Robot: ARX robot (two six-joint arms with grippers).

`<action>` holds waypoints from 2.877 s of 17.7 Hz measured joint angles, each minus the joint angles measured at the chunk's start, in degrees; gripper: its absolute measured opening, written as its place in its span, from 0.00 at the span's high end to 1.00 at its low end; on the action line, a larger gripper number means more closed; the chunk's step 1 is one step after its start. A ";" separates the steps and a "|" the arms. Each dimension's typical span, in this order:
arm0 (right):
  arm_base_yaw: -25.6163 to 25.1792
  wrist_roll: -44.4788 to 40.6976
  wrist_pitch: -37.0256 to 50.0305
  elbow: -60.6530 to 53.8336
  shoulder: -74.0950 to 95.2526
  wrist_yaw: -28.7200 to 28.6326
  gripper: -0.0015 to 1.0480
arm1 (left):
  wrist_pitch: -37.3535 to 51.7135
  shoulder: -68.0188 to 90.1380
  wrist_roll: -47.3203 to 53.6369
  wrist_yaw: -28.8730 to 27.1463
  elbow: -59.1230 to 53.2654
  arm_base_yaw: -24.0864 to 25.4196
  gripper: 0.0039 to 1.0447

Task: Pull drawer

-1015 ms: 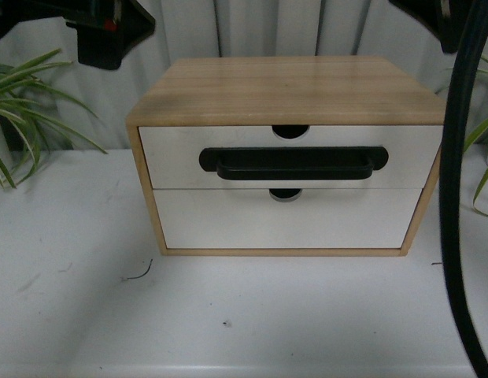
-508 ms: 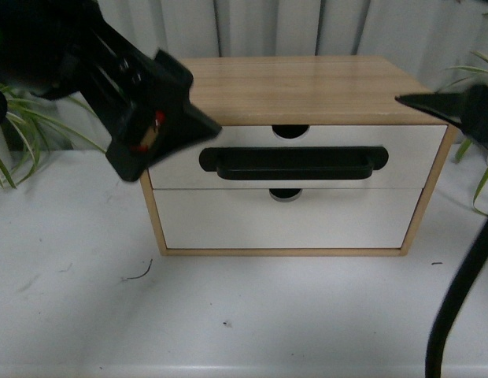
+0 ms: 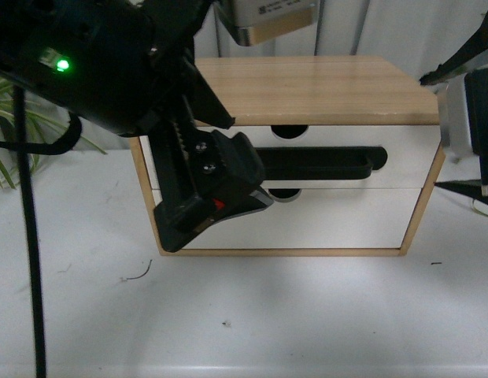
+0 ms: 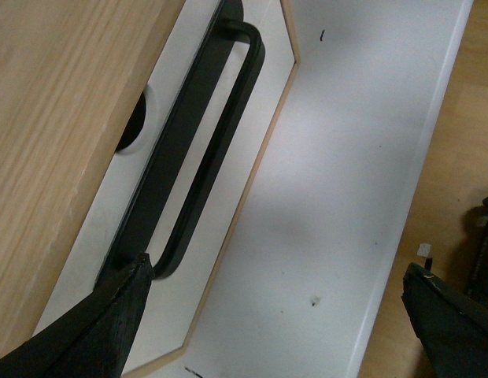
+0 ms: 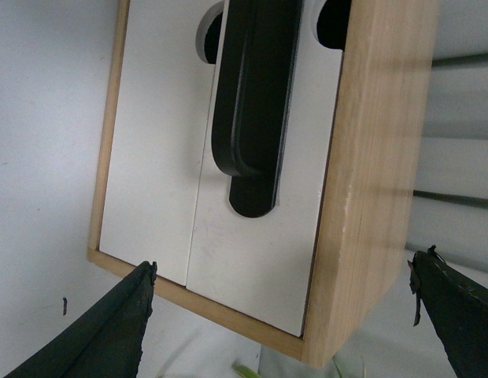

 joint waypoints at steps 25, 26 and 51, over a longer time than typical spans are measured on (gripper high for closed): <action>7.08 -1.22 1.03 6.45 17.05 2.29 0.06 | 11.82 18.64 -0.57 -1.09 5.51 0.22 0.06; 7.08 -1.20 1.01 6.51 17.35 2.45 0.06 | 12.17 18.95 -0.61 -1.20 5.51 -0.13 0.06; 10.62 3.82 -2.56 -18.80 -4.44 1.95 0.06 | 19.93 2.64 -5.60 1.97 -18.97 -9.94 0.06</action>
